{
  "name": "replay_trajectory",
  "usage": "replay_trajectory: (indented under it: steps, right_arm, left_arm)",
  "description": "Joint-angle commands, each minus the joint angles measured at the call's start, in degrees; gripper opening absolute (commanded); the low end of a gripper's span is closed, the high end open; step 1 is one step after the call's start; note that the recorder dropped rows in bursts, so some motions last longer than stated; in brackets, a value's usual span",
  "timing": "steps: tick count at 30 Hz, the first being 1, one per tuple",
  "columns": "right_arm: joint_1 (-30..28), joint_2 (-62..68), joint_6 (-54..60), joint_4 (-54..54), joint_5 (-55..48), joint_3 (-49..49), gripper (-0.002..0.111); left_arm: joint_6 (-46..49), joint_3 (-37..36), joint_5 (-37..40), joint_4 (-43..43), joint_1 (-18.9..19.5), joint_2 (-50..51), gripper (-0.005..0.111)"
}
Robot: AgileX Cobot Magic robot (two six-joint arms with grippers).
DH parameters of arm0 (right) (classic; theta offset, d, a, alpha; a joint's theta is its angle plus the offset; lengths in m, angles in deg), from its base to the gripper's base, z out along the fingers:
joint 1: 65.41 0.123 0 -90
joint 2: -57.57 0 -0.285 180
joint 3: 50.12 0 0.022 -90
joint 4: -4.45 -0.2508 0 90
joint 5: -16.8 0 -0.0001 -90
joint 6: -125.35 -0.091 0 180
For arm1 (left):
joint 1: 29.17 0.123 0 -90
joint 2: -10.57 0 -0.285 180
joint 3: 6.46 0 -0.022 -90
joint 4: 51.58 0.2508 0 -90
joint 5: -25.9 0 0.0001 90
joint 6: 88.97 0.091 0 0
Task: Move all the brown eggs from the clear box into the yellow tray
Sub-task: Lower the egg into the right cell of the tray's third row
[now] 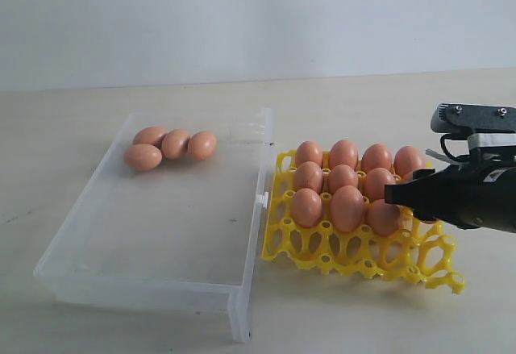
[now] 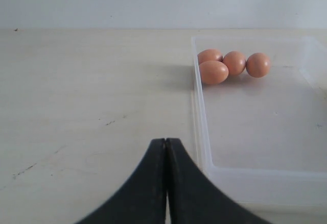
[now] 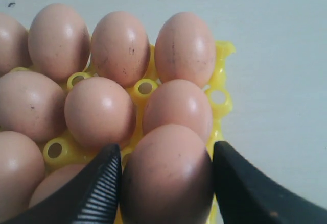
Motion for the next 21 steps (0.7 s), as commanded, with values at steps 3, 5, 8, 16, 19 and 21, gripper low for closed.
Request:
replay_trajectory:
  steps: [3,5,8,16,19,21]
  right_arm:
    - [-0.2,0.2,-0.4,0.8,1.7,-0.1,0.000]
    - [-0.2,0.2,-0.4,0.8,1.7,-0.1,0.000]
    - [-0.2,0.2,-0.4,1.0,1.7,-0.1,0.000]
    - [-0.2,0.2,-0.6,1.4,1.2,-0.1,0.023]
    - [-0.2,0.2,-0.6,1.4,1.2,-0.1,0.042]
    - [-0.2,0.2,-1.5,1.4,1.2,-0.1,0.051]
  left_arm:
    - [0.1,0.2,-0.2,-0.1,0.1,-0.3,0.000]
    - [0.1,0.2,-0.2,-0.1,0.1,-0.3,0.000]
    - [0.1,0.2,-0.2,-0.1,0.1,-0.3,0.000]
    - [0.1,0.2,-0.2,-0.1,0.1,-0.3,0.000]
    - [0.1,0.2,-0.2,-0.1,0.1,-0.3,0.000]
    - [0.1,0.2,-0.2,-0.1,0.1,-0.3,0.000]
